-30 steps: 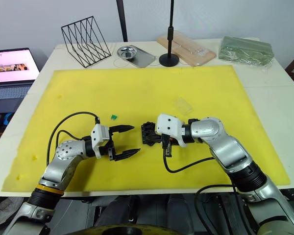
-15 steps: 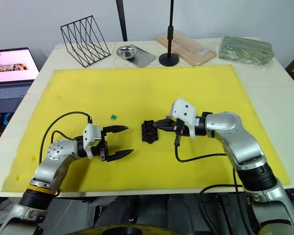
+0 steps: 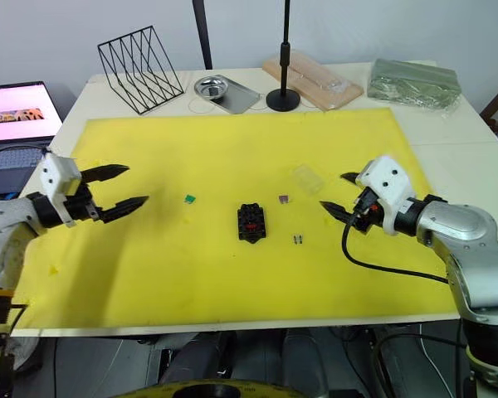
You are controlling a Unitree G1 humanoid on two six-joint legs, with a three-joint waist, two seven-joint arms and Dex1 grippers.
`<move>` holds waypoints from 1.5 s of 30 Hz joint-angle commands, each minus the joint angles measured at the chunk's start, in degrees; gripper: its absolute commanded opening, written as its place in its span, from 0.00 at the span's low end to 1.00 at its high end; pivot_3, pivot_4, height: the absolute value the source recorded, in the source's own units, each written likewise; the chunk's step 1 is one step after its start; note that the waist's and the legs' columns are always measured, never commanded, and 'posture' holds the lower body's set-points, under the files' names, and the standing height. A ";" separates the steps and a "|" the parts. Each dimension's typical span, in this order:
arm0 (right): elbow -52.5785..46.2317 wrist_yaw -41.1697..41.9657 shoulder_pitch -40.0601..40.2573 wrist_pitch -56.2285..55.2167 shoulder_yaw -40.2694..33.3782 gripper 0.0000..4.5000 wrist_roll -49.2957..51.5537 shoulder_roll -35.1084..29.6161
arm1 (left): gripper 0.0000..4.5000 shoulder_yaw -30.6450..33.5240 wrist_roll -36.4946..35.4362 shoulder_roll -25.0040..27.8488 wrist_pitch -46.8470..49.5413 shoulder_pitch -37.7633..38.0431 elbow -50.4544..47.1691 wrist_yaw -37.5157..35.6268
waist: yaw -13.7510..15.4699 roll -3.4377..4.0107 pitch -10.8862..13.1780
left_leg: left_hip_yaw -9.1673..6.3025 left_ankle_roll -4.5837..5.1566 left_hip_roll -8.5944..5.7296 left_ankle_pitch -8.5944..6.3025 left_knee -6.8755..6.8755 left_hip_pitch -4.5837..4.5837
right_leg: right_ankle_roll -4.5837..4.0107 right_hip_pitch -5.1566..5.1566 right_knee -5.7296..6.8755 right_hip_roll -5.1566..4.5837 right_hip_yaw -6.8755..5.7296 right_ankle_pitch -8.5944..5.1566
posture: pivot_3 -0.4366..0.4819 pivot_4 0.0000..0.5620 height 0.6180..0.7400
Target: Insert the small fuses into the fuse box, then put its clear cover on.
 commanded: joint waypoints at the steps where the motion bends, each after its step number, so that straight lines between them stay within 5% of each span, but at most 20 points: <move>1: -2.39 -3.21 3.44 -1.03 -3.99 0.99 -1.88 0.19 | 1.00 2.53 2.05 1.86 -2.15 -0.25 3.55 1.00 | 0.18 -0.01 0.00 | 0.00 0.00 0.00 0.00 -0.03 0.00 | 0.00 0.01 -0.01 0.00 0.00 0.00 | 0.48 0.27 1.00; 11: 0.41 -4.30 8.69 -2.13 -9.76 0.99 -1.81 -0.16 | 1.00 1.80 2.78 1.64 3.36 0.18 3.06 3.57 | 0.11 -0.11 0.07 | -0.02 -0.02 -0.01 0.01 -0.04 0.02 | -0.01 0.03 0.00 -0.03 -0.01 0.01 | 0.48 0.27 1.00; 16: 3.94 2.17 7.75 -5.51 -10.25 0.99 1.30 -2.34 | 1.00 1.61 0.21 3.02 9.74 -0.56 0.72 0.45 | 0.04 -0.07 0.09 | 0.00 -0.02 -0.01 0.01 -0.05 0.02 | 0.00 0.04 -0.01 -0.03 -0.01 0.00 | 0.48 0.27 1.00; 21: 1.34 10.31 2.51 -3.00 -4.86 0.99 9.39 -3.14 | 1.00 3.96 -9.56 4.81 28.60 -4.58 0.87 -2.68 | -0.58 -0.11 0.13 | -0.02 -0.03 0.12 0.02 -0.04 0.05 | -0.04 0.04 0.02 0.13 -0.02 0.02 | 0.48 0.27 1.00; 26: -4.19 8.87 -9.22 2.91 3.10 0.99 16.23 -0.37 | 1.00 2.12 -11.29 7.07 36.23 -10.93 3.83 -5.74 | -1.30 -0.14 0.20 | -0.04 -0.03 0.10 0.02 -0.09 0.04 | -0.04 0.02 0.02 0.09 -0.02 0.03 | 0.48 0.27 1.00; 32: -8.27 4.48 -17.18 5.36 13.88 0.99 14.50 4.58 | 1.00 -9.70 -11.61 11.57 60.99 -21.46 9.79 -9.65 | -1.39 -0.17 0.20 | -0.09 -0.04 0.09 0.02 -0.14 0.01 | -0.04 -0.05 0.03 0.14 -0.05 0.02 | 0.48 0.27 1.00; 36: -8.29 2.46 -18.96 4.53 17.77 0.99 12.31 6.73 | 1.00 -11.91 -16.28 7.22 77.77 -32.37 19.86 -12.16 | -1.10 -0.27 0.24 | -0.14 -0.06 0.04 0.03 -0.07 -0.02 | -0.04 -0.06 0.11 0.18 -0.06 0.02 | 0.48 0.27 1.00; 45: -10.57 -0.12 -20.34 6.76 18.03 0.99 13.27 8.12 | 1.00 -22.54 -8.73 0.74 70.74 -38.91 32.87 -19.16 | -1.86 -0.30 0.23 | -0.08 -0.44 0.13 0.14 0.06 -0.04 | -0.07 -0.18 0.18 0.38 0.04 0.03 | 0.48 0.27 1.00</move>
